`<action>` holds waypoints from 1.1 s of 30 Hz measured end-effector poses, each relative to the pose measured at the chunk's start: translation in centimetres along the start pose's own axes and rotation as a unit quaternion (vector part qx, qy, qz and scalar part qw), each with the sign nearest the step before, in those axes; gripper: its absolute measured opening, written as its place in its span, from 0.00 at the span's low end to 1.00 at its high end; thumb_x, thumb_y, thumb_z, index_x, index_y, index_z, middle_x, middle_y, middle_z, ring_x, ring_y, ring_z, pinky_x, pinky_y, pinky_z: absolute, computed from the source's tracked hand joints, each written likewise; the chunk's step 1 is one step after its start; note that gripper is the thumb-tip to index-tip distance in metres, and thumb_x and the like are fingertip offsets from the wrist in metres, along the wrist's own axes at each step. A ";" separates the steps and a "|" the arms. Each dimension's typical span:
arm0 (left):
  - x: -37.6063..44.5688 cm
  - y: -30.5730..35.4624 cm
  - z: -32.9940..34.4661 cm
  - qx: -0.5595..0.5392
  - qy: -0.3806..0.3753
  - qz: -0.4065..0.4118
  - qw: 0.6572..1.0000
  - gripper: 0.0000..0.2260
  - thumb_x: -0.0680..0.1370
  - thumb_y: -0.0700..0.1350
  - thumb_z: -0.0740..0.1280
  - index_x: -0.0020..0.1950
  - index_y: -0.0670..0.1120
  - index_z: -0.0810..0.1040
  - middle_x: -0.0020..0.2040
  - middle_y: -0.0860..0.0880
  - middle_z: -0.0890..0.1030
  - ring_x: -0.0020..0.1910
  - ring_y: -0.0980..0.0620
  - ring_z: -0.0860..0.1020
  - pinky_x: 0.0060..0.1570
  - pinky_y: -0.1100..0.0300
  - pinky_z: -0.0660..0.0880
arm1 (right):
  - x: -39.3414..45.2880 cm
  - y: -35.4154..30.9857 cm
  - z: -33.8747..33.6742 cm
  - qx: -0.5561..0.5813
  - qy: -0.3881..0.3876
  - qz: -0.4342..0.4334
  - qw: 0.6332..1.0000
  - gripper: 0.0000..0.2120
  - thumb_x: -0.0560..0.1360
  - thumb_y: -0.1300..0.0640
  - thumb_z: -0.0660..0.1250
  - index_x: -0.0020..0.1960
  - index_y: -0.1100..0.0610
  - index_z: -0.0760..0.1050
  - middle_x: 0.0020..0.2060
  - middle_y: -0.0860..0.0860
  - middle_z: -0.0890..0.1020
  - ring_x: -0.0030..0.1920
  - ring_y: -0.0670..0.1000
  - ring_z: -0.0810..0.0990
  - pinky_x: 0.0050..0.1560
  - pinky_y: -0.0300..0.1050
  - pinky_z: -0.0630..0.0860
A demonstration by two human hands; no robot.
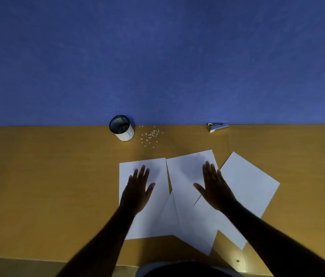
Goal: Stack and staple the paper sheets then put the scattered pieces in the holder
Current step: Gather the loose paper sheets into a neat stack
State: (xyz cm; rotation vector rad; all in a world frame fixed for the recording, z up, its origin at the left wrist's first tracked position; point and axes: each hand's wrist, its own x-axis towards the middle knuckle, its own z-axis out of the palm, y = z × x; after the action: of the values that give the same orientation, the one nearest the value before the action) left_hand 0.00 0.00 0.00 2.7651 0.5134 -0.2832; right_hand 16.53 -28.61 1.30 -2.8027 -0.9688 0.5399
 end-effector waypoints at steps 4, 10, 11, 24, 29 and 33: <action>-0.7 -0.8 1.7 0.020 -0.037 -0.018 0.999 0.33 0.85 0.65 0.46 0.87 0.51 0.56 0.87 0.50 0.52 0.85 0.44 0.52 0.80 0.46 0.58 | -0.5 0.0 2.0 -0.017 -0.007 -0.008 1.000 0.42 0.81 0.32 0.45 0.82 0.62 0.53 0.81 0.60 0.56 0.80 0.61 0.58 0.77 0.60 0.65; -0.7 -0.8 2.2 0.027 -0.041 -0.023 0.999 0.32 0.85 0.64 0.48 0.87 0.50 0.56 0.87 0.49 0.53 0.86 0.45 0.51 0.79 0.48 0.58 | -0.5 0.3 3.1 0.003 0.002 -0.022 1.000 0.41 0.81 0.40 0.62 0.82 0.63 0.51 0.82 0.60 0.54 0.81 0.61 0.55 0.77 0.61 0.63; -0.7 -0.7 2.1 0.024 -0.041 -0.022 0.999 0.32 0.86 0.63 0.50 0.86 0.50 0.56 0.87 0.49 0.53 0.86 0.45 0.52 0.78 0.48 0.58 | -0.4 0.3 3.1 0.017 0.001 -0.023 1.000 0.41 0.81 0.41 0.63 0.82 0.62 0.51 0.82 0.59 0.54 0.81 0.60 0.55 0.78 0.61 0.63; -3.3 -4.3 -0.8 -0.154 0.037 -0.328 0.931 0.33 0.79 0.51 0.74 0.79 0.40 0.66 0.75 0.37 0.69 0.72 0.33 0.69 0.71 0.38 0.72 | -9.9 8.7 0.5 0.125 0.072 0.248 0.958 0.28 0.74 0.40 0.73 0.66 0.53 0.69 0.62 0.55 0.74 0.61 0.59 0.76 0.61 0.61 0.73; -3.4 -4.7 -1.3 -0.213 0.035 -0.394 0.893 0.30 0.78 0.51 0.76 0.75 0.39 0.72 0.71 0.35 0.70 0.69 0.31 0.71 0.71 0.39 0.70 | -12.3 10.7 2.1 0.161 0.093 0.383 0.905 0.39 0.68 0.30 0.70 0.64 0.58 0.68 0.58 0.59 0.74 0.58 0.63 0.75 0.59 0.60 0.75; -3.1 -4.3 -1.2 -0.206 0.023 -0.383 0.900 0.31 0.79 0.52 0.75 0.75 0.38 0.71 0.71 0.35 0.73 0.71 0.34 0.70 0.72 0.41 0.70 | -12.1 11.2 3.4 0.176 0.103 0.416 0.886 0.42 0.65 0.33 0.76 0.63 0.62 0.68 0.56 0.62 0.75 0.59 0.64 0.73 0.59 0.60 0.74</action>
State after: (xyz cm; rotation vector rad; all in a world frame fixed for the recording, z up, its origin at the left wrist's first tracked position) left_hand -4.29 3.21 0.70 2.0478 1.4769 -0.2389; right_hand 12.82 -44.85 -0.95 -2.7228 0.3951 0.4112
